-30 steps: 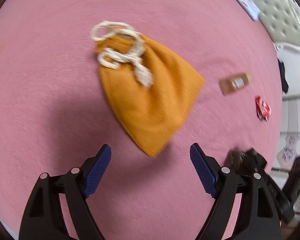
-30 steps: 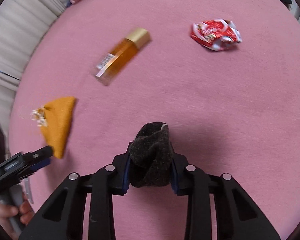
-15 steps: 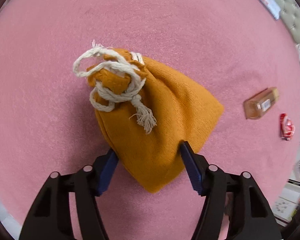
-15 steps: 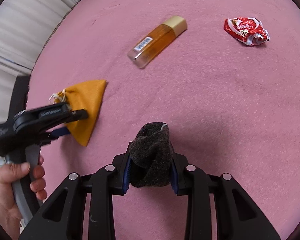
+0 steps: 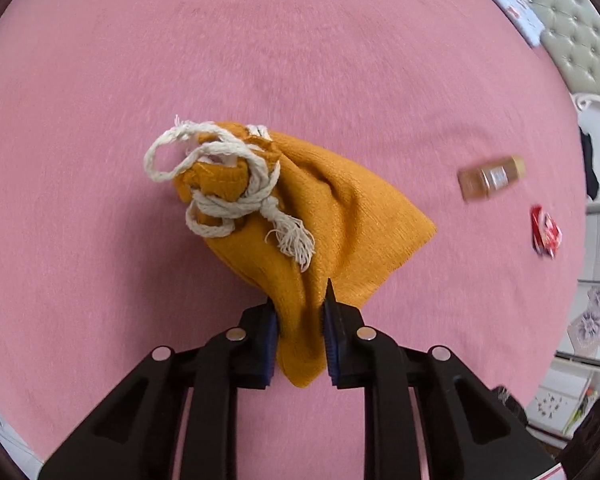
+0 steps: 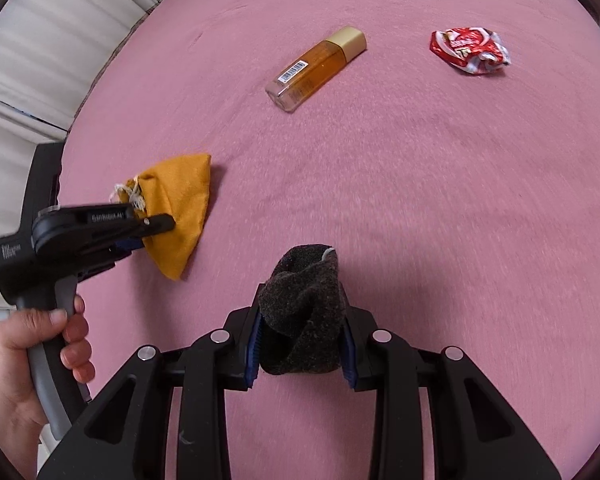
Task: Collect trash
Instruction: 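Carry the orange pouch and black sock with both tools over the gold bin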
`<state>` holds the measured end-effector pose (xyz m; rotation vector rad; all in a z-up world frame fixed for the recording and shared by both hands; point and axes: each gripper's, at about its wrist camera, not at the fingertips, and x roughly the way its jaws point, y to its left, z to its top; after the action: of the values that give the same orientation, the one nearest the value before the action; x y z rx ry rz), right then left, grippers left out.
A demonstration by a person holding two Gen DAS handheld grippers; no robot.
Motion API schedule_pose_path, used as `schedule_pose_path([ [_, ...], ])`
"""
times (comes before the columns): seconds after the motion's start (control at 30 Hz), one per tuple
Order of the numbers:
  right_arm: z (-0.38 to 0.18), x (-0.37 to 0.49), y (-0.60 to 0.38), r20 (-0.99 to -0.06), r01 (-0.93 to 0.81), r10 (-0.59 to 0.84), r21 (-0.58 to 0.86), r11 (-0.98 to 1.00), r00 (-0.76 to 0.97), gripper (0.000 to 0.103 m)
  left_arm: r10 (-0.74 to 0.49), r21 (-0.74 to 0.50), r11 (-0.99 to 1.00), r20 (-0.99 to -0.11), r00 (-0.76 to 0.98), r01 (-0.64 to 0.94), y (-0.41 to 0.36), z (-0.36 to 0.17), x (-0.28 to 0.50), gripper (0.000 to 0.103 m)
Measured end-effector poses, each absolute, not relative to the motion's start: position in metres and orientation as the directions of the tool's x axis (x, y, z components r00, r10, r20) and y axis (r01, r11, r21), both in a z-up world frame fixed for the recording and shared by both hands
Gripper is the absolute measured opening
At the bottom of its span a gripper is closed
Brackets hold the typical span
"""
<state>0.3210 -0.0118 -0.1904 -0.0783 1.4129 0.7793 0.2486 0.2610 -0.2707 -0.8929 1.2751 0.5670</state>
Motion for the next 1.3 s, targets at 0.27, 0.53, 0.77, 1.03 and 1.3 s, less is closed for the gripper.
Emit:
schedule_pose_path([
  [0.27,-0.169,0.278,-0.046,-0.904,-0.53,0.425,0.38,0.758,-0.042,0.031,-0.136,-0.233,0.689,-0.972,0.193,-0.686,0.189,-0.248,0.201,0.019],
  [0.53,-0.145,0.224,-0.091,-0.908,-0.492,0.417,0.378,0.785,-0.032,0.031,-0.167,-0.234,0.804,-0.971,0.171,-0.546,0.119,-0.222,0.148,0.019],
  [0.77,-0.12,0.168,-0.152,-0.914,-0.418,0.406,0.367,0.831,0.005,0.031,-0.21,-0.259,0.876,-0.964,0.163,-0.407,0.064,-0.192,0.106,0.019],
  [1.03,-0.102,0.128,-0.225,-0.908,-0.323,0.415,0.376,0.869,0.058,0.031,-0.227,-0.254,0.941,-0.964,0.139,-0.224,-0.016,-0.166,0.08,0.019],
  [1.3,-0.087,0.127,-0.322,-0.898,-0.25,0.42,0.379,0.891,0.136,0.031,-0.244,-0.254,0.964,-0.962,0.121,-0.076,-0.117,-0.148,0.077,0.019],
])
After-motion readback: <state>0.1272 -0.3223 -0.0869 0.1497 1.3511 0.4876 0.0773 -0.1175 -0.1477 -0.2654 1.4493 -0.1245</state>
